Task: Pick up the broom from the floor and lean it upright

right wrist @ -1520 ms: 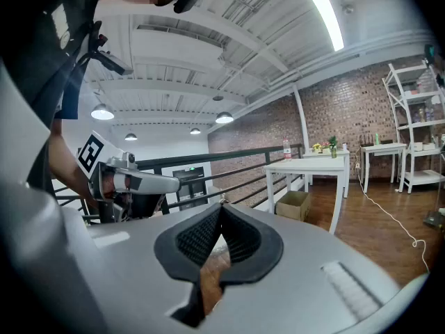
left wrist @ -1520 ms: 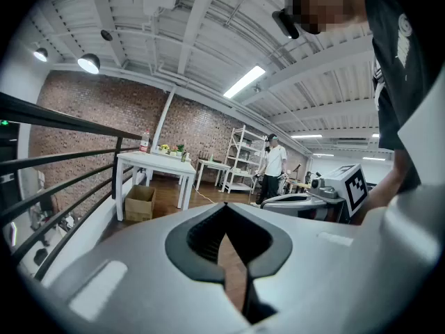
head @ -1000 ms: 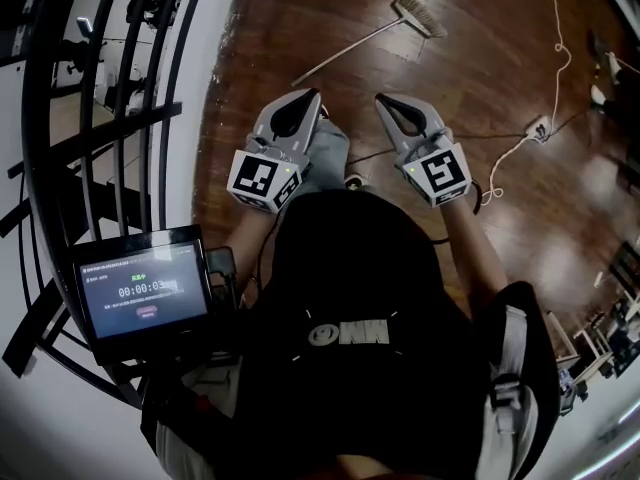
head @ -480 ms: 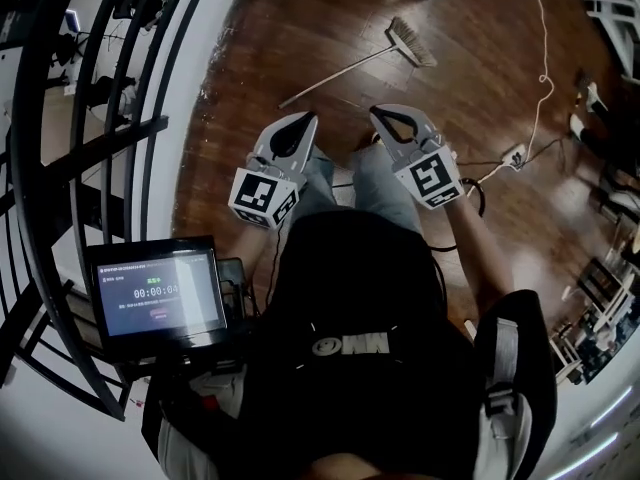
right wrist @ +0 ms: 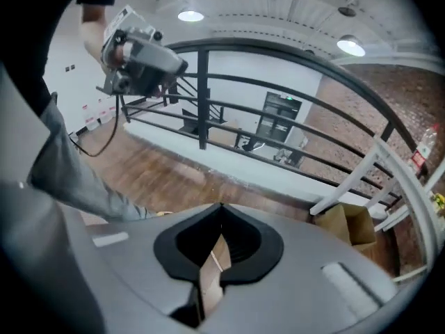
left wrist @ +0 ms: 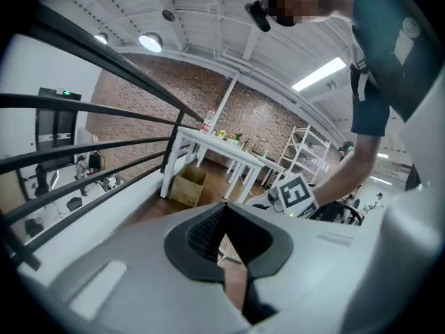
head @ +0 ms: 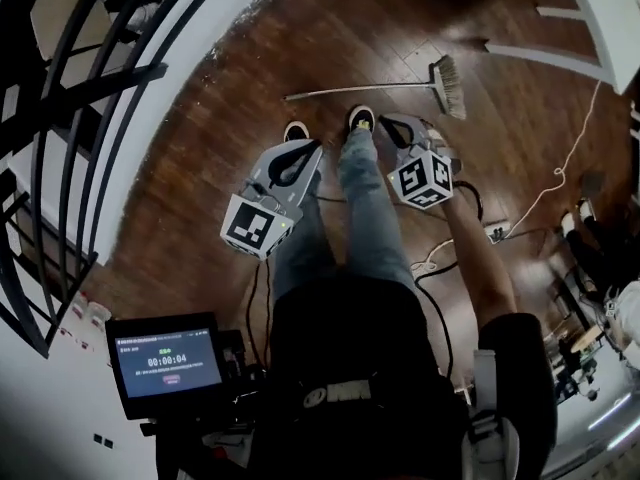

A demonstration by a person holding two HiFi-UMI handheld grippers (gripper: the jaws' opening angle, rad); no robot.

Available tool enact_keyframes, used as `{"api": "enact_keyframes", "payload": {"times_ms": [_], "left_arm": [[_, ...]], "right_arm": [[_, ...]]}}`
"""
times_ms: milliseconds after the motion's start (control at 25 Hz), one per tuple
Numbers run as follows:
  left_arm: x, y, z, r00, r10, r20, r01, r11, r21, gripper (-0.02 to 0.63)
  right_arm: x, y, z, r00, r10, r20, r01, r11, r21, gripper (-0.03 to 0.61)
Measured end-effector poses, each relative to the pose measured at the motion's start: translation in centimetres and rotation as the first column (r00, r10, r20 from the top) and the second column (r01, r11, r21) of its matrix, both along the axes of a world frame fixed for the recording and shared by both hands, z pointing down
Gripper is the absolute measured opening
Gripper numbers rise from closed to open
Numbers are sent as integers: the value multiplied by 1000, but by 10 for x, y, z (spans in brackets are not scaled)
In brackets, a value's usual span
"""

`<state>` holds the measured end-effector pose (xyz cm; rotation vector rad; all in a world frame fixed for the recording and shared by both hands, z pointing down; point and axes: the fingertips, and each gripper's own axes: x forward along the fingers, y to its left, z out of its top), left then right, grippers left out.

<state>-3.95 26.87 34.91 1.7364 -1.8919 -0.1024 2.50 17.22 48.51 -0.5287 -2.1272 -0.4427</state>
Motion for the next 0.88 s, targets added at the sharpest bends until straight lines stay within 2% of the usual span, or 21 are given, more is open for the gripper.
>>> {"api": "enact_keyframes", "payload": {"times_ms": [40,80,160,320,400,520,640,760,880], "left_arm": [[-8,-2,12,999,-34,-5,34,999,-2,17],[-14,-3,26,998,-65,-19,65,998,-6,17],[-16,0,62,994,-100,-54,98,994,-41,17],[-18,7,164,987,-150,-60,142,981,-130,17],[-24,11,208,983,-177,-56,166,974,-153,17],[-34,11,259,977,-208,-40,200,967,-160,17],[-39,12,308,969,-243,-42,234,960,-155,17],[-32,23,362,964,-257,-73,241,953,-183,17],[-32,31,403,956,-285,-72,269,946,-181,17]], "right_arm": [[-10,-7,32,999,-32,-20,32,999,1,7],[-19,-10,65,997,-59,-46,59,998,-8,43],[-19,-9,131,986,-107,-127,103,994,-36,156],[-6,-12,263,934,-226,-277,236,972,1,252],[-5,-16,314,914,-259,-314,285,958,39,259],[-6,-20,380,906,-247,-343,282,958,55,258],[11,-16,462,871,-280,-404,330,942,59,256],[29,-6,540,819,-366,-442,446,891,88,250],[46,0,600,759,-439,-482,547,830,106,249]]}}
